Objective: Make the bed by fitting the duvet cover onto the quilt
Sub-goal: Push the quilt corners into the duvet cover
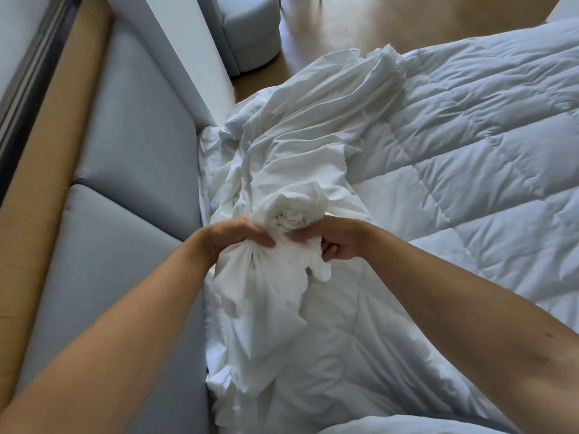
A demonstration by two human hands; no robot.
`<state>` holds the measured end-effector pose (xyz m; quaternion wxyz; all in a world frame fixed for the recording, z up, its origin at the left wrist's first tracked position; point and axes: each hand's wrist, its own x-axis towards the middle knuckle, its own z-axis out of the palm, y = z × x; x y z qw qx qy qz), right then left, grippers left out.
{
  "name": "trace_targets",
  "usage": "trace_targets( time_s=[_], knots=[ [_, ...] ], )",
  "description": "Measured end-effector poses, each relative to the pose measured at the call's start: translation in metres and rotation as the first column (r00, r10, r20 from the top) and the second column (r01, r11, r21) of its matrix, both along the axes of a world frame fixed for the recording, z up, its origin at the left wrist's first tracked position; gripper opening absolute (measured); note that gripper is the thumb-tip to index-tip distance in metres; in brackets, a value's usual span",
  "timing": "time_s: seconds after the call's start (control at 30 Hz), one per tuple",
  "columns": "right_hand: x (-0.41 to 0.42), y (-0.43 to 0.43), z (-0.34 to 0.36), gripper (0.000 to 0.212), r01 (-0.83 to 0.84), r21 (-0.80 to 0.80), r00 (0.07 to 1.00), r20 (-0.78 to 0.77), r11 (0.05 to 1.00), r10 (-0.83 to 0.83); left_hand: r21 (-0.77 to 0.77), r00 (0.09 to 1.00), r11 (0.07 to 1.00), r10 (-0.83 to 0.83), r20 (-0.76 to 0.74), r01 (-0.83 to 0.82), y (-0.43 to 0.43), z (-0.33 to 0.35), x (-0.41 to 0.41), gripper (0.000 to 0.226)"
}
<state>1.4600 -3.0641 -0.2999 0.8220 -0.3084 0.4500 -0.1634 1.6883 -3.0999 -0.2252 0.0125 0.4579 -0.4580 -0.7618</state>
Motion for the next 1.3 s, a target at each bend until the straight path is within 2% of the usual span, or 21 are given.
trace_targets(
  time_s=[0.07, 0.13, 0.23, 0.33, 0.43, 0.53, 0.7, 0.83, 0.9, 0.97, 1.07, 1.13, 1.23, 1.3],
  knots=[
    [0.003, 0.005, 0.002, 0.018, -0.125, 0.047, 0.990, -0.055, 0.991, 0.128, -0.113, 0.993, 0.989, 0.104, 0.048, -0.098, -0.006, 0.002, -0.005, 0.063],
    [0.007, 0.004, 0.005, 0.023, -0.206, 0.057, 0.970, -0.124, 0.977, 0.211, -0.221, 0.982, 0.968, 0.150, 0.115, -0.122, -0.007, 0.005, -0.016, 0.064],
    [0.008, -0.001, 0.011, 0.026, -0.259, 0.000, 0.948, -0.192, 0.966, 0.255, -0.304, 0.967, 0.941, 0.203, 0.155, -0.148, -0.008, 0.006, -0.025, 0.063],
    [0.005, 0.000, 0.008, 0.025, -0.124, -0.052, 0.987, -0.112, 0.991, 0.118, -0.219, 0.979, 0.975, 0.075, 0.190, -0.032, -0.011, 0.008, -0.016, 0.055],
    [0.006, 0.003, 0.000, 0.027, 0.022, -0.107, 0.999, -0.023, 0.994, -0.025, -0.015, 0.950, 0.970, -0.235, 0.205, 0.243, -0.002, 0.006, -0.008, 0.031],
    [0.011, 0.005, -0.002, 0.018, 0.068, -0.153, 0.997, -0.036, 0.986, -0.074, 0.095, 0.934, 0.946, -0.320, 0.160, 0.308, 0.015, -0.004, -0.008, 0.035],
    [0.012, 0.010, -0.005, 0.016, 0.083, -0.130, 0.992, -0.087, 0.988, -0.095, 0.168, 0.986, 0.972, -0.164, -0.014, 0.164, 0.029, -0.013, -0.001, 0.042],
    [0.013, 0.019, -0.006, 0.021, 0.086, -0.038, 0.993, -0.074, 0.996, -0.088, 0.213, 0.979, 0.973, 0.123, -0.161, -0.087, 0.026, -0.005, 0.004, 0.048],
    [0.017, 0.024, -0.003, 0.032, -0.003, -0.031, 0.996, -0.088, 1.000, 0.001, 0.169, 0.975, 0.976, 0.164, -0.153, -0.138, 0.018, 0.002, 0.000, 0.048],
    [0.024, 0.028, 0.000, 0.038, -0.087, -0.027, 0.993, -0.085, 0.996, 0.084, 0.076, 0.987, 0.986, 0.152, -0.057, -0.147, 0.012, 0.007, -0.005, 0.052],
    [0.027, 0.031, 0.001, 0.045, -0.124, -0.046, 0.981, -0.158, 0.991, 0.115, 0.087, 0.997, 0.993, 0.073, 0.038, -0.076, 0.004, 0.008, 0.004, 0.051],
    [0.021, 0.029, 0.000, 0.040, -0.036, -0.090, 0.980, -0.200, 0.995, 0.017, 0.127, 0.988, 0.992, -0.028, 0.154, 0.008, 0.000, 0.007, 0.017, 0.055],
    [0.014, 0.024, -0.001, 0.028, 0.145, -0.154, 0.980, -0.117, 0.977, -0.164, 0.150, 0.915, 0.959, -0.277, 0.292, 0.242, 0.004, 0.005, 0.015, 0.067],
    [0.016, 0.021, 0.003, 0.021, 0.161, -0.218, 0.979, -0.092, 0.963, -0.184, 0.161, 0.876, 0.913, -0.407, 0.260, 0.376, 0.011, 0.002, 0.001, 0.049]
  ],
)
